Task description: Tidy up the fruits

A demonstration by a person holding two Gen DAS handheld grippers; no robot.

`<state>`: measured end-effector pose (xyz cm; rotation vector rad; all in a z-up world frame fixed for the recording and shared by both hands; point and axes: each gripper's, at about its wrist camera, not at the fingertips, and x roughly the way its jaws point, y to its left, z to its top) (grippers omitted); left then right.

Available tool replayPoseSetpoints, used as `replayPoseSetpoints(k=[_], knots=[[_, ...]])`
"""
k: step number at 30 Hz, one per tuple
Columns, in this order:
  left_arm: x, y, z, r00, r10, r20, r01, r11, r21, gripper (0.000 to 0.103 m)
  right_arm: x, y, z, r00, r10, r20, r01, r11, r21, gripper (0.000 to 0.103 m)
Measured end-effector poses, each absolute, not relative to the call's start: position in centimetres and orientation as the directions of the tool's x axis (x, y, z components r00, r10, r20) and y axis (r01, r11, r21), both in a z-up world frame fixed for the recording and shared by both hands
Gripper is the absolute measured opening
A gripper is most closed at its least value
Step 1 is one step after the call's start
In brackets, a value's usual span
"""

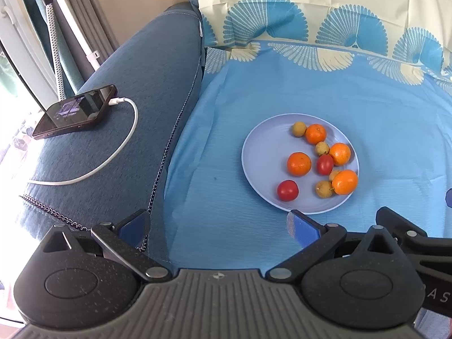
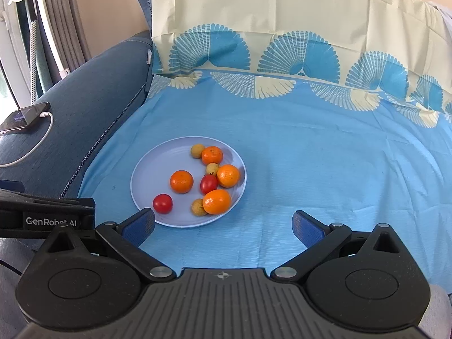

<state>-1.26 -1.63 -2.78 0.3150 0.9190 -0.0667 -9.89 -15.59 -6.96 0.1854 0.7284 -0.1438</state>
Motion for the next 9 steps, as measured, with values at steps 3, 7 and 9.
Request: replayPoseSetpoints(k=[3, 7, 9], knots=[[-1.15, -1.79, -2.84, 0.605, 0.079, -0.792, 0.191, 0.951, 0.241, 0.103, -9.72, -15.70, -7.06, 0.735, -0.063, -0.675, 0.196, 0.973, 0.122, 0.102], [-1.17, -1.93, -2.91, 0.611, 0.085, -0.787, 0.186, 0.951, 0.246, 0.103, -9.59, -15.83, -7.14, 0.732, -0.062, -0.679, 0.197, 0.973, 0.123, 0.102], [-1.16, -2.00, -2.97, 0.612, 0.087, -0.786, 0.187, 0.950, 0.251, 0.103, -9.55, -15.92, -7.16, 0.730, -0.060, -0.681, 0.196, 0.973, 0.124, 0.102]])
